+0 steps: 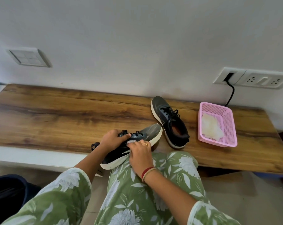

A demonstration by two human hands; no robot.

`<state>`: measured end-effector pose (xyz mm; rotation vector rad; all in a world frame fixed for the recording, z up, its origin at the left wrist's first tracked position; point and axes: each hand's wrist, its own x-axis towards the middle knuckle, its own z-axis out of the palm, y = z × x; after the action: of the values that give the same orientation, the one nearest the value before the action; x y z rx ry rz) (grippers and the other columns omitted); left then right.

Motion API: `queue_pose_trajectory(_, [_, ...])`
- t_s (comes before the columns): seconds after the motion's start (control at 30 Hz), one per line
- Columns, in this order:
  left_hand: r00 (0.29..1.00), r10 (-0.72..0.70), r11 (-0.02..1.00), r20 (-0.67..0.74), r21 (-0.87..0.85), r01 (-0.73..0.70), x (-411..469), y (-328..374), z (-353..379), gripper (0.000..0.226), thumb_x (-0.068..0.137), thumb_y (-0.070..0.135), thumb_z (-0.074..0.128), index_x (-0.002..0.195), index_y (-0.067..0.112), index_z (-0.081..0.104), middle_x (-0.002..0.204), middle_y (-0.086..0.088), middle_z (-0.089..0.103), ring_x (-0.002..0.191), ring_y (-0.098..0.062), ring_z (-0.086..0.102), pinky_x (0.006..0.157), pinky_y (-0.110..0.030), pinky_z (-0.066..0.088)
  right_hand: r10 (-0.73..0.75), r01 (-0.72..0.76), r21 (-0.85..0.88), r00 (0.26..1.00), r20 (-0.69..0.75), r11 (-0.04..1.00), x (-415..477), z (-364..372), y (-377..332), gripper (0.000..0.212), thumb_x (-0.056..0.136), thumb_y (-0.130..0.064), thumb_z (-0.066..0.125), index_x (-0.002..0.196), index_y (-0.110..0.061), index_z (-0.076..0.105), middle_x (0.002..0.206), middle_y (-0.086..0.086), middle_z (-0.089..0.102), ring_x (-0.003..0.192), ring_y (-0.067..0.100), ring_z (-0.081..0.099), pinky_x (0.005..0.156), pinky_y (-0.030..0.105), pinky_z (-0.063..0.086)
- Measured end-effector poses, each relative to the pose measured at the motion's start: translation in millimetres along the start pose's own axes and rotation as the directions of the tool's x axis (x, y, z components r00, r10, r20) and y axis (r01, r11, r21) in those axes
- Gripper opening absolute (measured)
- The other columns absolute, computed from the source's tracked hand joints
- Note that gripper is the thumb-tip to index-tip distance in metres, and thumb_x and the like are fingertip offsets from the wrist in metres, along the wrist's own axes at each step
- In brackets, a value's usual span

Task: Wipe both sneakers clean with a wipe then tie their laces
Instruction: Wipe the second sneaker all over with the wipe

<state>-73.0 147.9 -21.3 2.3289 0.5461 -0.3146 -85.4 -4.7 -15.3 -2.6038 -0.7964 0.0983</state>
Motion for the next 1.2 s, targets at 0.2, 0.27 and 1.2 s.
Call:
queue_pose_trajectory(0.2, [0.993,-0.040,0.881,-0.108,0.465,0.086,-7.9,30.4,-11.2,0.051,0.081,0.062,0.061,0.076,0.013,0.049,0.068,0.001,0.052,0.066,-0.018,0.053,0.052,-0.026,0.039,0.204,-0.213,0.575,0.976,0.081,0.790,-12.1,-35.3,3.5,0.029,0.088,-0.003,0.052,0.099,-0.021,0.071,0.089,-0.013,0.066,0.086,0.006,0.058,0.079,0.024,0.049])
queue_pose_trajectory(0.27, [0.992,0.011,0.825,-0.129,0.561,0.064,-9.3,45.6,-10.8,0.055,0.076,0.061,0.067,0.096,0.013,0.049,0.084,0.000,0.058,0.077,-0.018,0.057,0.060,-0.028,0.047,0.344,-0.317,0.700,0.933,0.107,0.640,-29.6,-49.5,15.2,0.026,0.089,-0.001,0.054,0.096,-0.020,0.071,0.089,-0.017,0.063,0.083,-0.004,0.058,0.071,0.011,0.048])
queue_pose_trajectory(1.2, [0.977,0.213,0.681,0.027,0.713,-0.168,1.5,46.8,45.9,0.065,0.077,0.070,0.056,0.110,0.015,0.041,0.103,-0.003,0.065,0.092,-0.024,0.063,0.063,-0.031,0.040,0.603,-0.252,0.966,0.763,0.234,-0.056,-51.9,-57.7,98.6,0.019,0.090,-0.001,0.052,0.096,-0.013,0.066,0.095,0.007,0.069,0.073,0.011,0.067,0.061,0.021,0.055])
